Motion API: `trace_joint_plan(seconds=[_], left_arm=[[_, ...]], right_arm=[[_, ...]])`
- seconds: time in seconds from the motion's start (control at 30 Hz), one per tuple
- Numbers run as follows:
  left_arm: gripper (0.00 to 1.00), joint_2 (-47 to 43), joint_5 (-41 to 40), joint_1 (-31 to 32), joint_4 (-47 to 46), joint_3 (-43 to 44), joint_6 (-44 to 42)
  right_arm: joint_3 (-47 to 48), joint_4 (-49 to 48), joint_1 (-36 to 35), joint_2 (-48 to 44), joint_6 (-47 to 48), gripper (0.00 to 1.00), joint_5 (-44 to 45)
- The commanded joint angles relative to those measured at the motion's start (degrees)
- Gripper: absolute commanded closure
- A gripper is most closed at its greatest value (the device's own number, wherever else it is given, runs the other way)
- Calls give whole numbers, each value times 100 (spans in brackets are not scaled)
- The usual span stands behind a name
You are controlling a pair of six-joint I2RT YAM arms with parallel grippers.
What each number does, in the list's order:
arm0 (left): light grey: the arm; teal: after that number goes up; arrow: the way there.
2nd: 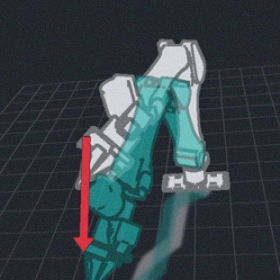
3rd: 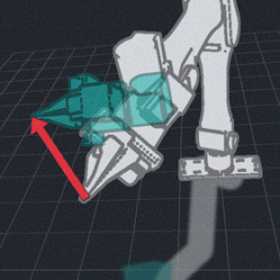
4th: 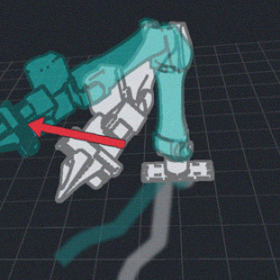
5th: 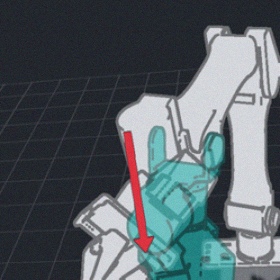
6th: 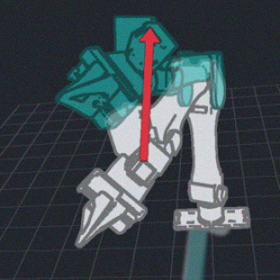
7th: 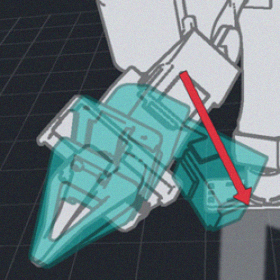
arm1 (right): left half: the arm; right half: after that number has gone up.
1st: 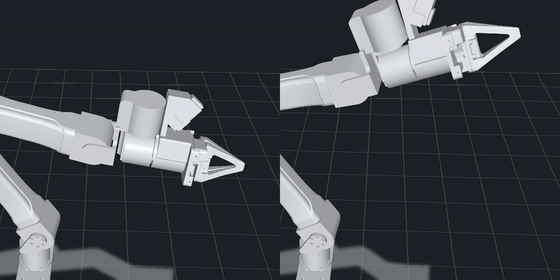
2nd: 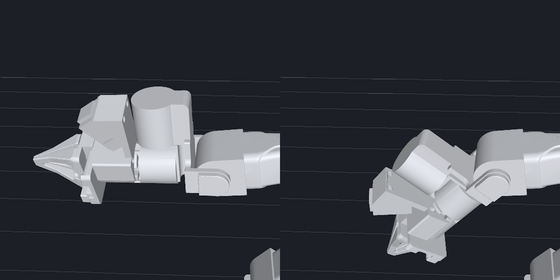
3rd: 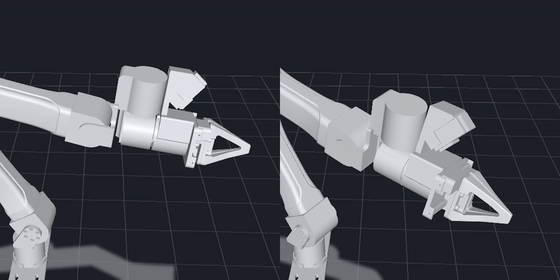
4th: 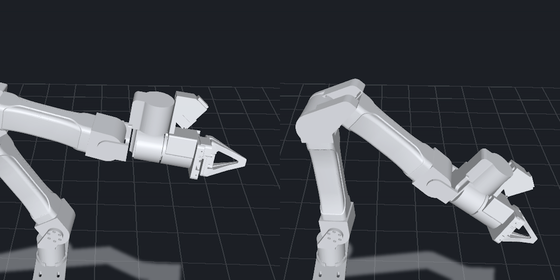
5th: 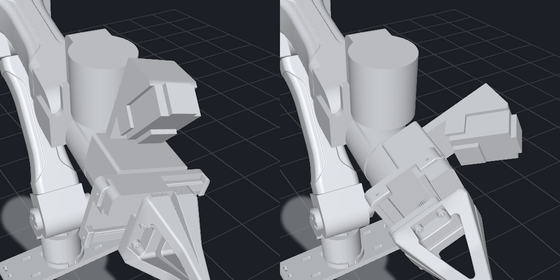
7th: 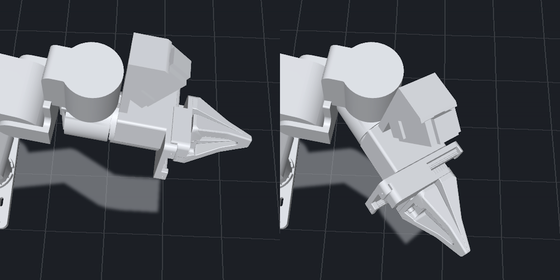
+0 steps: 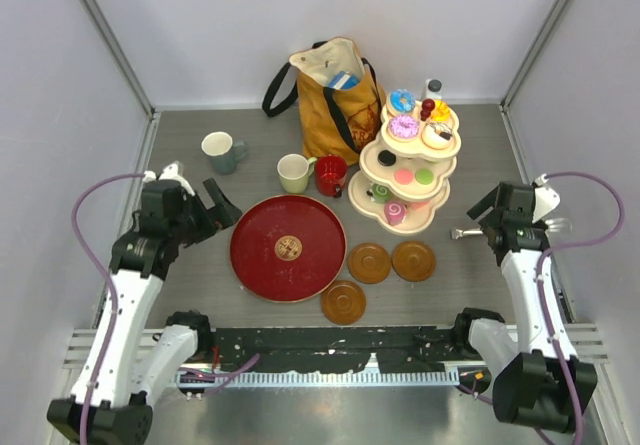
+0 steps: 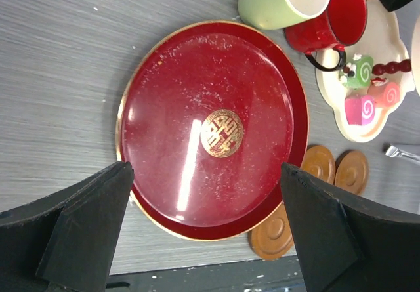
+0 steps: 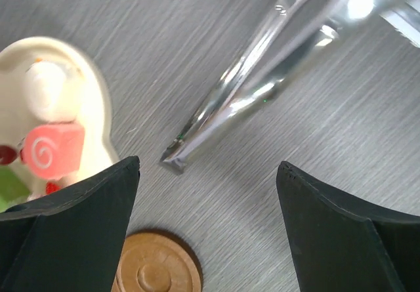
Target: Serve the afternoon tea
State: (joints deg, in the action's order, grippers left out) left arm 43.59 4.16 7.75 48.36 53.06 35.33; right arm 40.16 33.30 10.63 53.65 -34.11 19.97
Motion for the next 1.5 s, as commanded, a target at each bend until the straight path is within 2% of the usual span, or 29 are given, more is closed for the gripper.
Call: trace_joint_plan(seconds=[0.0, 0.13, 0.2, 0.37, 0.47, 0.6, 0.73, 0.8, 1.03, 1.27, 1.47], left_arm=[[0, 894, 463, 51, -827, 73, 439], [0, 1835, 173, 253, -1012, 485, 431], [0, 2222, 67, 393, -1100, 670, 396], [0, 2873, -12, 657, -1311, 934, 378], [0, 2971, -47, 763, -1364, 926, 422], [0, 2866, -73, 860, -1382, 654, 518], [0, 2497, -240, 869, -1373, 224, 633], [0, 2242, -363, 869, -1338, 74, 650], [0, 1636, -732, 877, -1065, -252, 659], [0, 1406, -882, 869, -969, -419, 615], [0, 1371, -961, 869, -863, -419, 650]], right_arm=[[-210, -156, -17, -626, 553, 7, -809], [-360, -157, -482, -1101, 659, 6, -977], [-308, -131, -1017, -1251, 765, 6, -864], [-62, 80, -3265, -1217, 809, 6, 40], [132, 124, -3962, -1023, 801, 6, 244], [220, -585, -4980, -673, 897, 6, 236], [736, -1079, -5614, 364, 1195, 6, 552], [1107, -1280, -5782, 1014, 1214, 6, 763], [2169, -2450, -5827, 2999, 1705, 9, 552], [3426, -2258, -5766, 4749, 2145, 11, 992], [3735, -2336, -5221, 5480, 2048, 18, 333]])
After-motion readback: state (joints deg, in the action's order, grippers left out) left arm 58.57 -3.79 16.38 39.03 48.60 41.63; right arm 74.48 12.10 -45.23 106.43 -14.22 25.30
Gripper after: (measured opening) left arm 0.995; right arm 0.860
